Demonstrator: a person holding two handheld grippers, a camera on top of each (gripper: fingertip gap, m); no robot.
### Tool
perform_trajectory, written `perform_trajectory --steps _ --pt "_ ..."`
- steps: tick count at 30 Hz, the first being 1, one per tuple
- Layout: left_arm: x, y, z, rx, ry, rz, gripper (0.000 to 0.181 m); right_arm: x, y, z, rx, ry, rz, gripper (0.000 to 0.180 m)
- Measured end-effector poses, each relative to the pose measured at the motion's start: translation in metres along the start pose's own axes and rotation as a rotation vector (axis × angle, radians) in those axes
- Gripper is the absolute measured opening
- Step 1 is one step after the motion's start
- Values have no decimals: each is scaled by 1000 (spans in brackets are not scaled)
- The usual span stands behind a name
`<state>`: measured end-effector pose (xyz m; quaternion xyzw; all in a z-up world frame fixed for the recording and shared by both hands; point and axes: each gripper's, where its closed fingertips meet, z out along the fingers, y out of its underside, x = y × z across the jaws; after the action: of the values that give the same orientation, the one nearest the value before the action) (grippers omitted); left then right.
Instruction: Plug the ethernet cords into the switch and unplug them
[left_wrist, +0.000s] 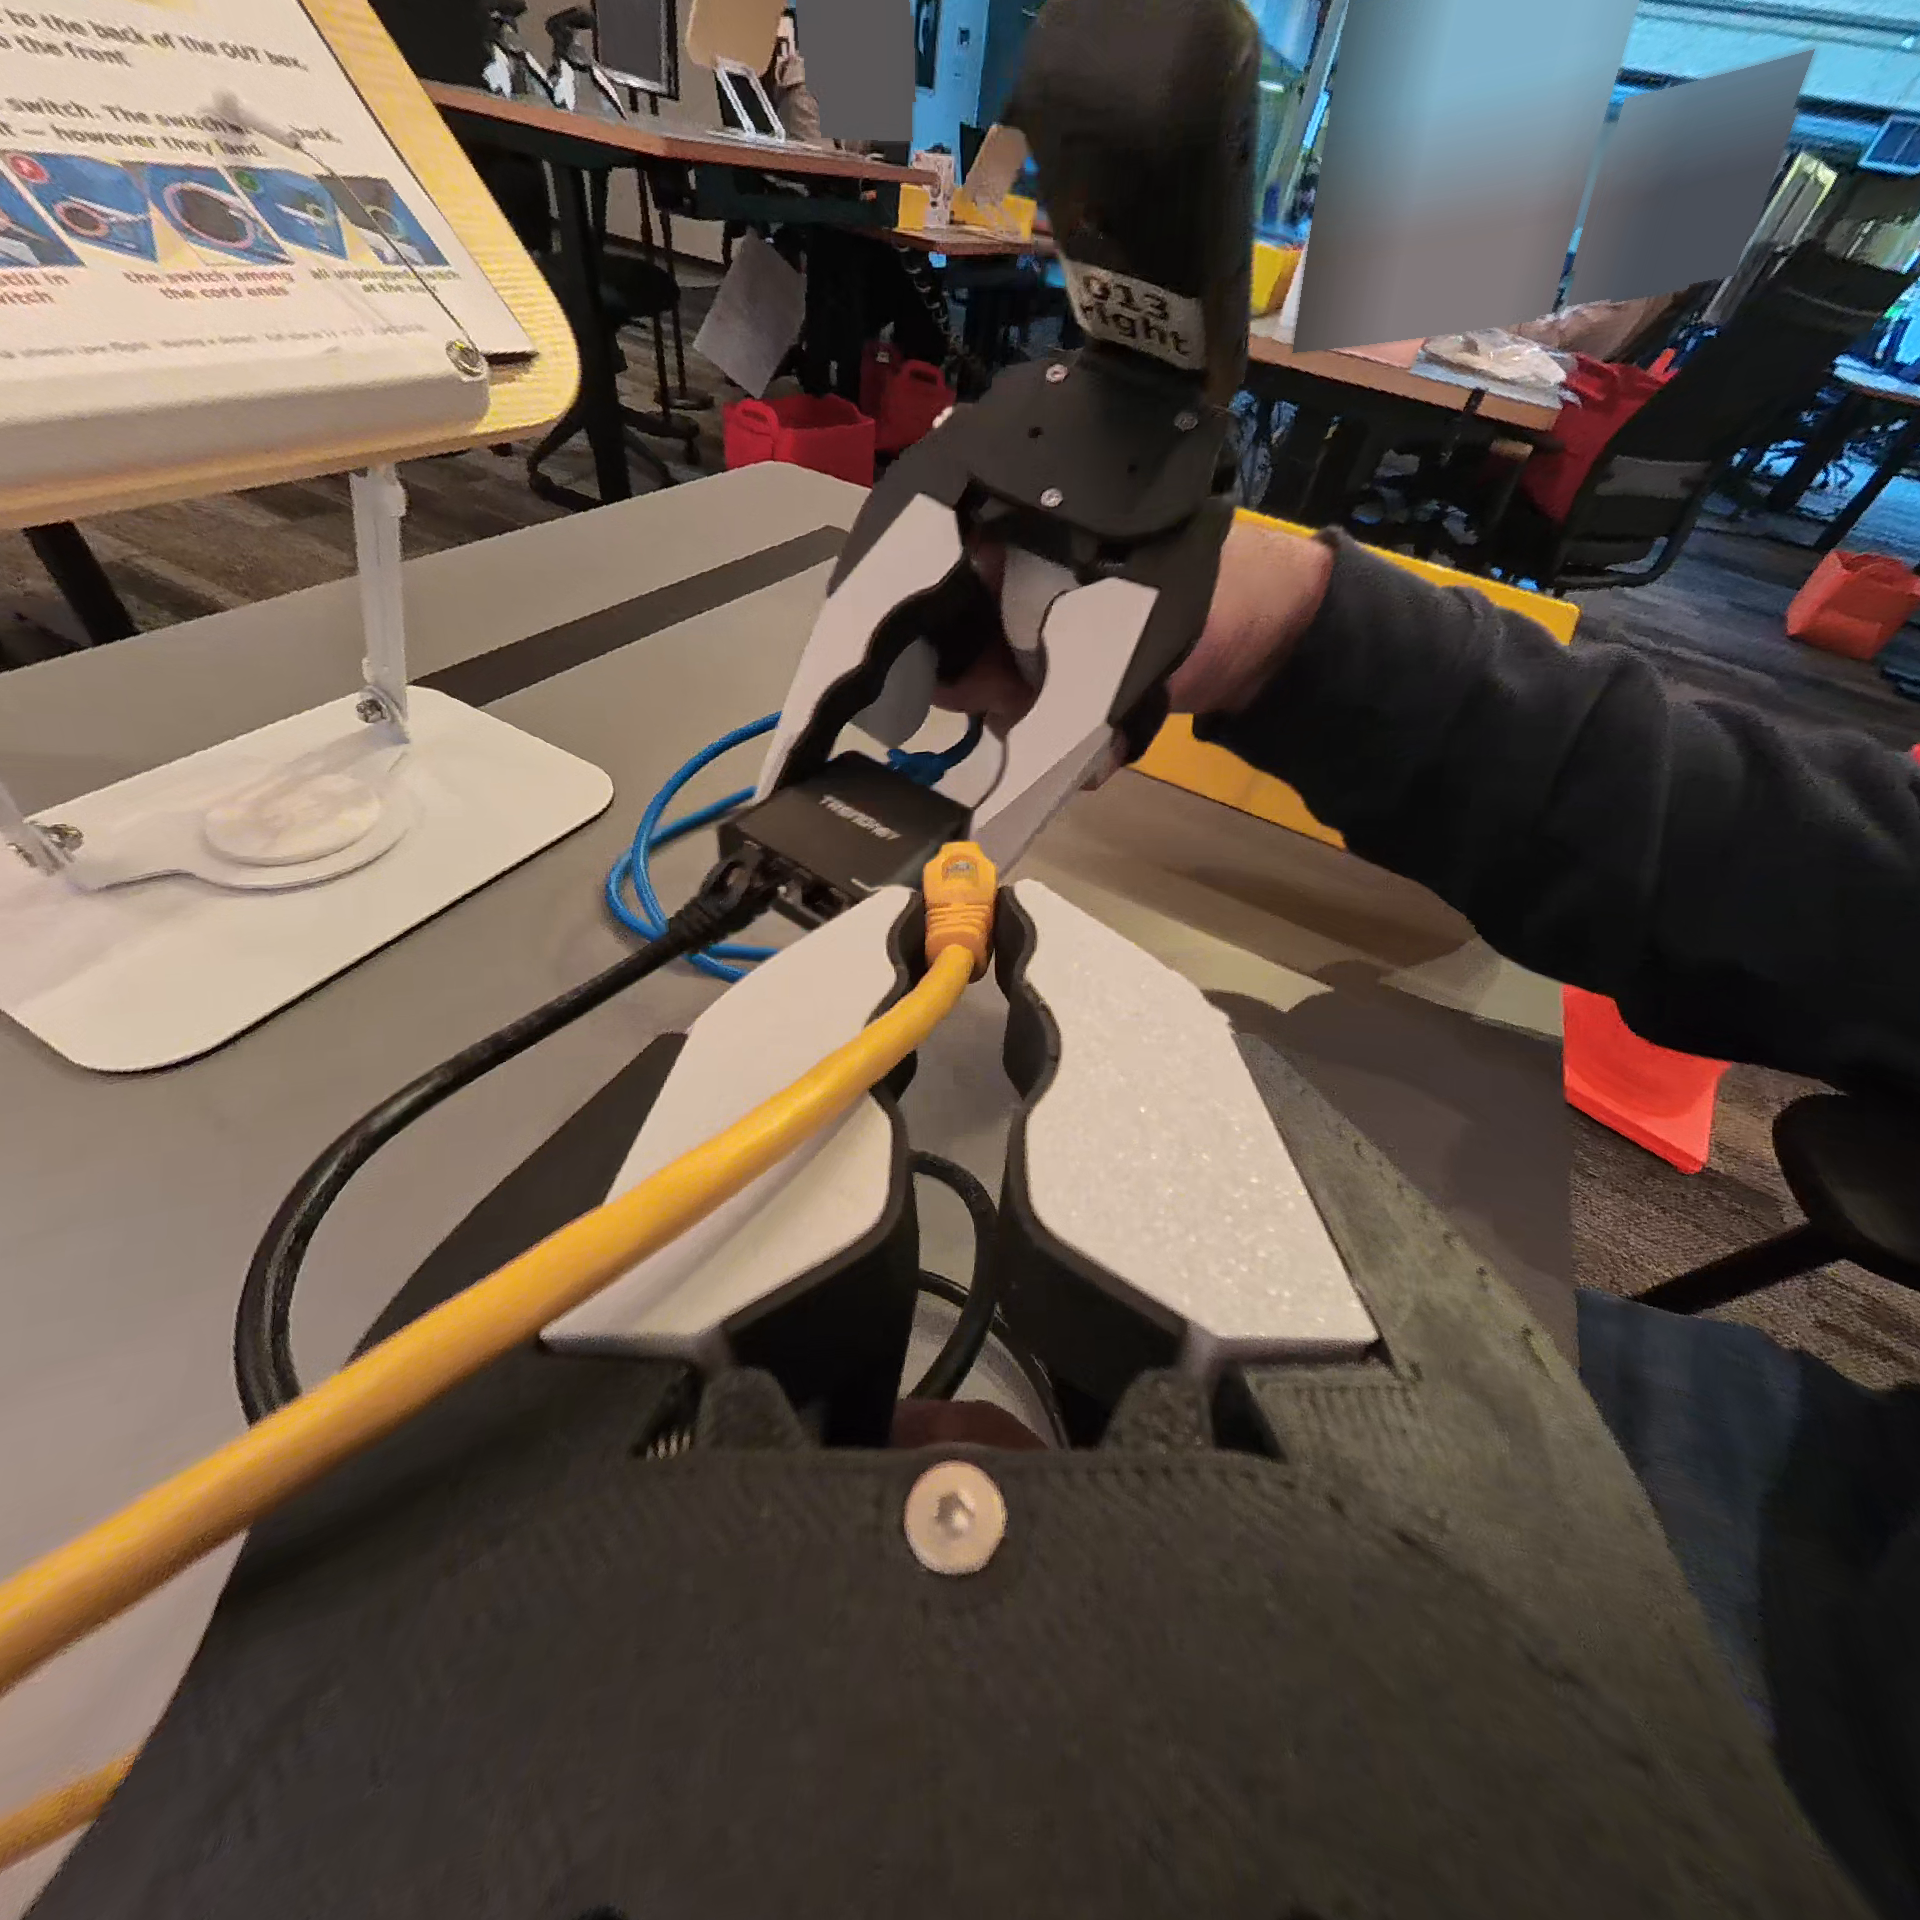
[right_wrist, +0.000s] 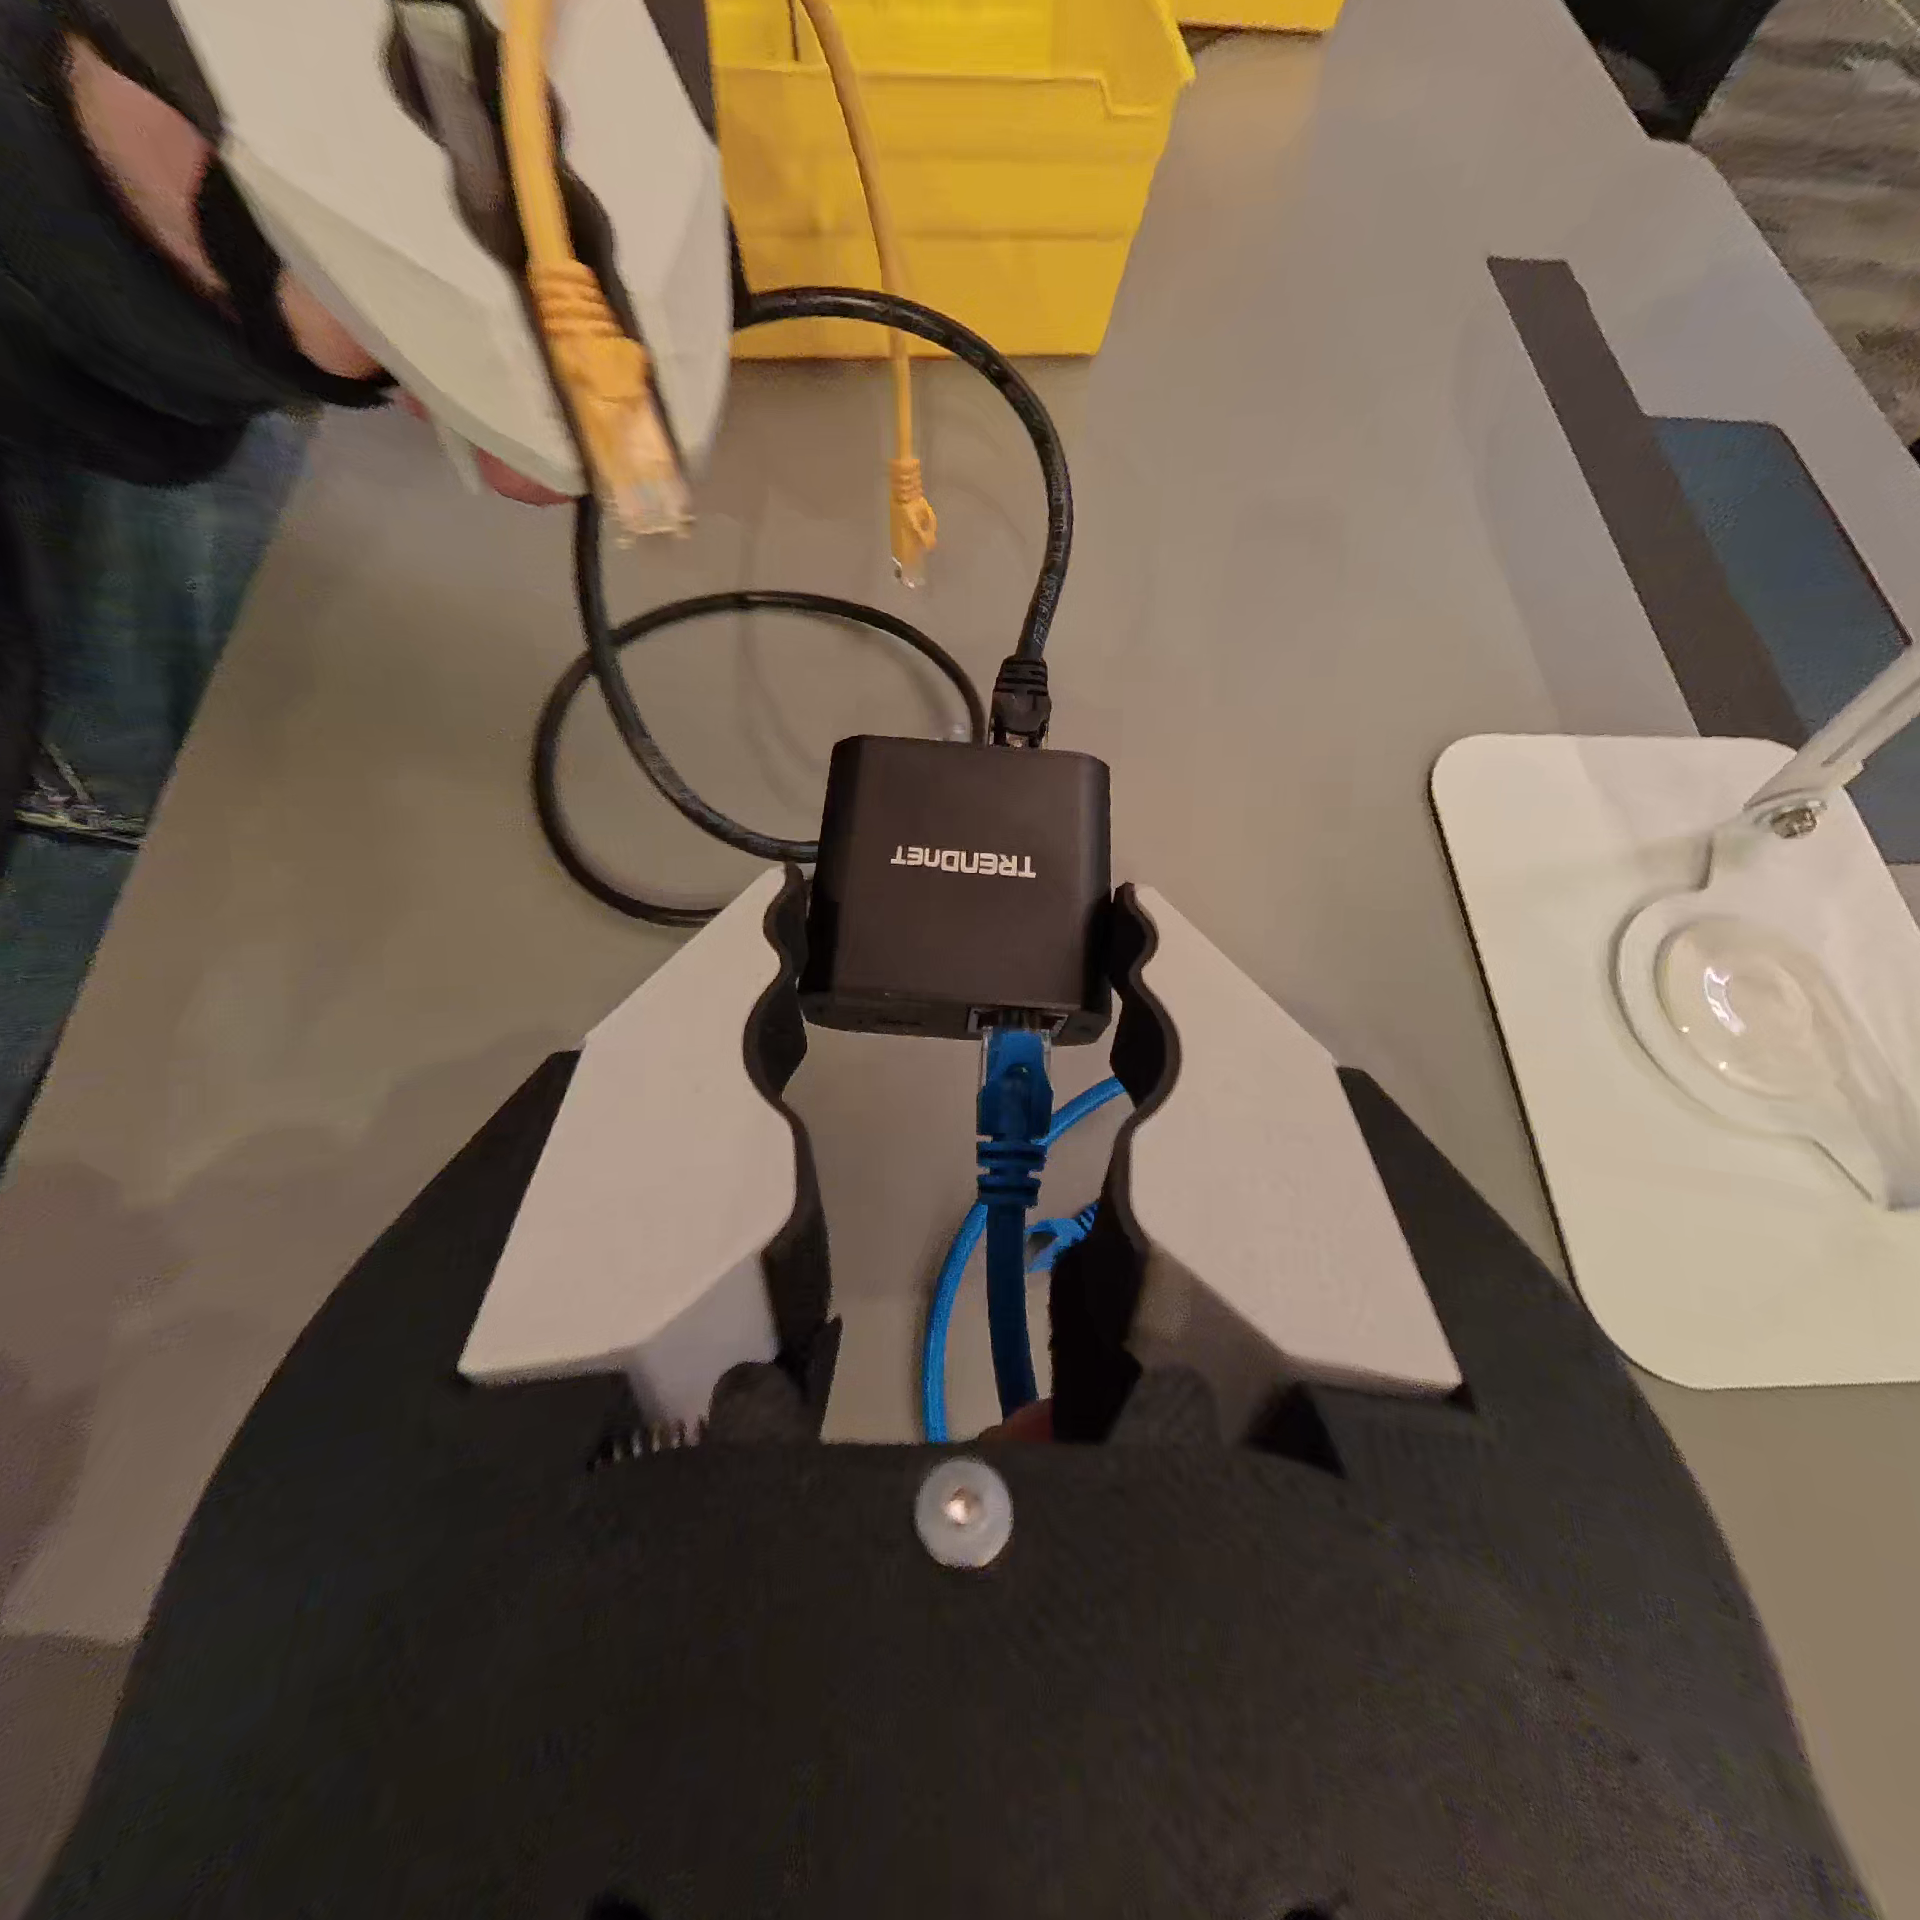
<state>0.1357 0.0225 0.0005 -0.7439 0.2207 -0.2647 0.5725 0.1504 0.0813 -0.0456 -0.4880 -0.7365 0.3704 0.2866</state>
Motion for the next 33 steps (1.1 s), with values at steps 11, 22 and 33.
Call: perform_trajectory --steps 11,22,33 --pt "-3 -9 -2 121 54 -8 13 -30 -43 -19 141 -176 -13 57" --pt "6 -18 -6 198 99 39 13 -40 -52 -17 125 -238 -35 57" --pt "7 -15 -7 196 113 48 12 -42 -57 -19 157 -245 -28 57"
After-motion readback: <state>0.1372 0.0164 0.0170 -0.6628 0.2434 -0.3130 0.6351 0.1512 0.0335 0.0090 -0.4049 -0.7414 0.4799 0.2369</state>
